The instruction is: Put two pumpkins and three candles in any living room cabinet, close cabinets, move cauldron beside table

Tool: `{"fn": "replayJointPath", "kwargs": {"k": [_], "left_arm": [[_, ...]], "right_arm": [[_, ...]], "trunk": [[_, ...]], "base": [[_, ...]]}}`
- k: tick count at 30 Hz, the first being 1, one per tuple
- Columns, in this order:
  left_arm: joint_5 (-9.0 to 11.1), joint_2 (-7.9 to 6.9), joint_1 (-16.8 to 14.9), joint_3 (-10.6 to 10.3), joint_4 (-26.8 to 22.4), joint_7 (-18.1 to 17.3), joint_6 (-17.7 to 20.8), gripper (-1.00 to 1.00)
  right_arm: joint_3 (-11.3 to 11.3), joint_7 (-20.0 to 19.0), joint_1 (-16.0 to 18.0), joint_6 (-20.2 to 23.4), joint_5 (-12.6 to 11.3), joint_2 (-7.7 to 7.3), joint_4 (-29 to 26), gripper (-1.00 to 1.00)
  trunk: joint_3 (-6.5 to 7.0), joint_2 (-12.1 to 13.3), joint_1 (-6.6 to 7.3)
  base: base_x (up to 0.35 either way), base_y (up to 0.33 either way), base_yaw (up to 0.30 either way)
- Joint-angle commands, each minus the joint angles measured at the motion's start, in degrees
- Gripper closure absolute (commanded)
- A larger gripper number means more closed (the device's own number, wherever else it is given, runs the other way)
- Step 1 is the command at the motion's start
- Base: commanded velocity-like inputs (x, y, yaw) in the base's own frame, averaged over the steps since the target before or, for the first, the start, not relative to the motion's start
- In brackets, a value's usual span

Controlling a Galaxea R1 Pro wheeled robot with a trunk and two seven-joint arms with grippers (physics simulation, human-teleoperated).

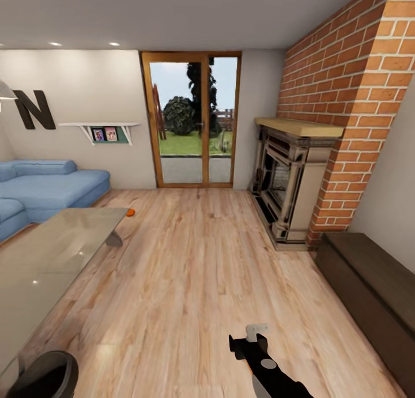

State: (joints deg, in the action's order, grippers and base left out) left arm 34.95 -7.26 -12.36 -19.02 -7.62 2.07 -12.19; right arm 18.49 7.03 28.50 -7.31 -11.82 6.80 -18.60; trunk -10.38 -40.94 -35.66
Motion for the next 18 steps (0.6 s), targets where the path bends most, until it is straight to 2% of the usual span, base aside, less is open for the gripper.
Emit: {"fn": "replayJointPath", "kwargs": {"k": [1,10,18], "left_arm": [[0.3,-0.03,0.0,-0.5,0.0,0.2,-0.3,-1.0],[0.3,0.04,0.0,-0.7,0.0,0.2,-1.0,-1.0],[0.2,0.05,0.0,-1.0,0.0,0.2,-1.2,-1.0]], "right_arm": [[0.5,0.3,0.1,-0.2,-0.6,-0.02,0.1,-1.0],[0.5,0.4,0.1,-0.3,-0.6,-0.03,0.1,-1.0],[0.4,0.4,0.1,-0.3,-0.6,-0.03,0.1,-1.0]], "trunk": [[-0.09,-0.1,-0.04],[-0.09,-0.1,-0.04],[-0.09,-0.1,-0.04]], "base": [[0.227,0.257,0.013],[0.261,0.225,0.004],[0.314,0.128,0.0]]}}
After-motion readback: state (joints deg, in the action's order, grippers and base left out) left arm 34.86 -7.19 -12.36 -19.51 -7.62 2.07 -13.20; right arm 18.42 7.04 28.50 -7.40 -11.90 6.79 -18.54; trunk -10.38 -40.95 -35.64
